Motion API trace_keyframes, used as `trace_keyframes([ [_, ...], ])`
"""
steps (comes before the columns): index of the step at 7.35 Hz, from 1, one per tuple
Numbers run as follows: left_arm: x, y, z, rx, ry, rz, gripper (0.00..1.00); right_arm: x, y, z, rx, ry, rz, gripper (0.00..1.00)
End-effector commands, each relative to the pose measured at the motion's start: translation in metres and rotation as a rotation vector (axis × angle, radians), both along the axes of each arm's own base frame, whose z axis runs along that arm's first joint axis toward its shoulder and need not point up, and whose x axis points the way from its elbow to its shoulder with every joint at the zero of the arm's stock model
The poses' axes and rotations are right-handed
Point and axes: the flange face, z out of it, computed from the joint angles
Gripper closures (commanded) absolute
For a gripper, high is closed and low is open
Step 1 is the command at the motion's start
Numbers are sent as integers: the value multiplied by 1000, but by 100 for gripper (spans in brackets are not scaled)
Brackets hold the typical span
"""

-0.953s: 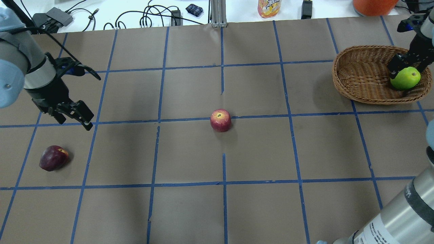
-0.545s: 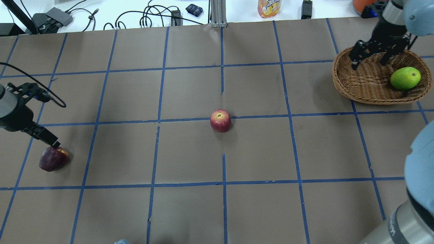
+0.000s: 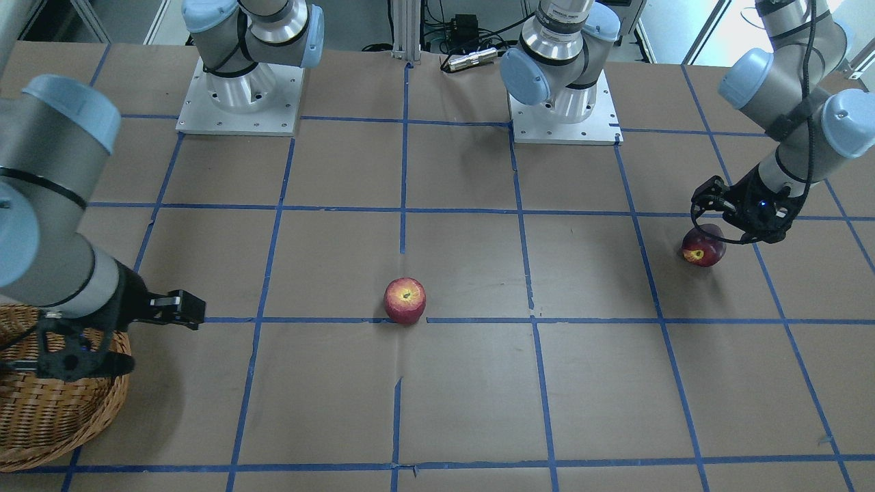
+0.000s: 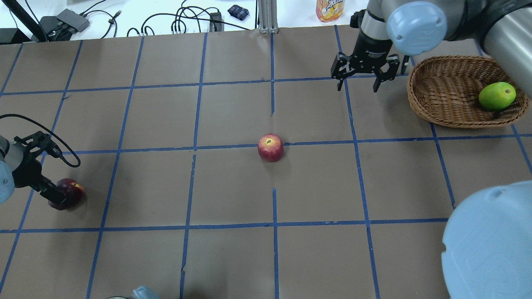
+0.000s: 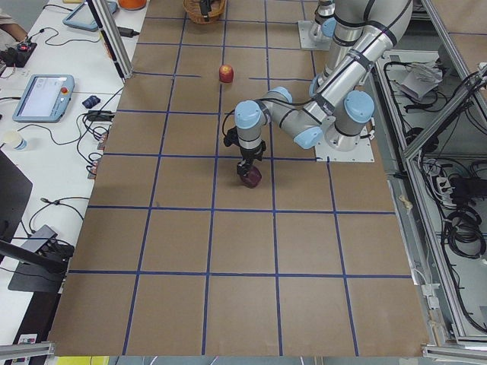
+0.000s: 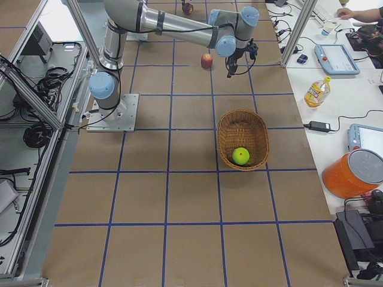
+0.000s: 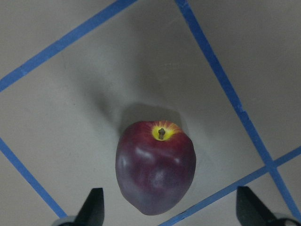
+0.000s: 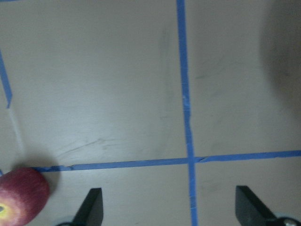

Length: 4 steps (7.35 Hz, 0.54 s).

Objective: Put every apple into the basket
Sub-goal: 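Grasp dark red apple with left while right grasps bright red apple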

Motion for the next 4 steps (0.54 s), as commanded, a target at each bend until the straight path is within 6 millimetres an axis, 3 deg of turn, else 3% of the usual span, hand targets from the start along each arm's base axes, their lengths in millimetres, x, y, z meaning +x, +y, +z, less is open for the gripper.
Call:
trace_keyframes([
  [1,4,-3,-22,-2,-4,-7,0,93,23,-34,76,15,-140,0],
  [3,6,-6,-39,6,7,-3,0,158,44,-59,92,29,-145,0],
  [4,7,-9,-42,0,1,2,20,173,49,-71,100,31,-141,0],
])
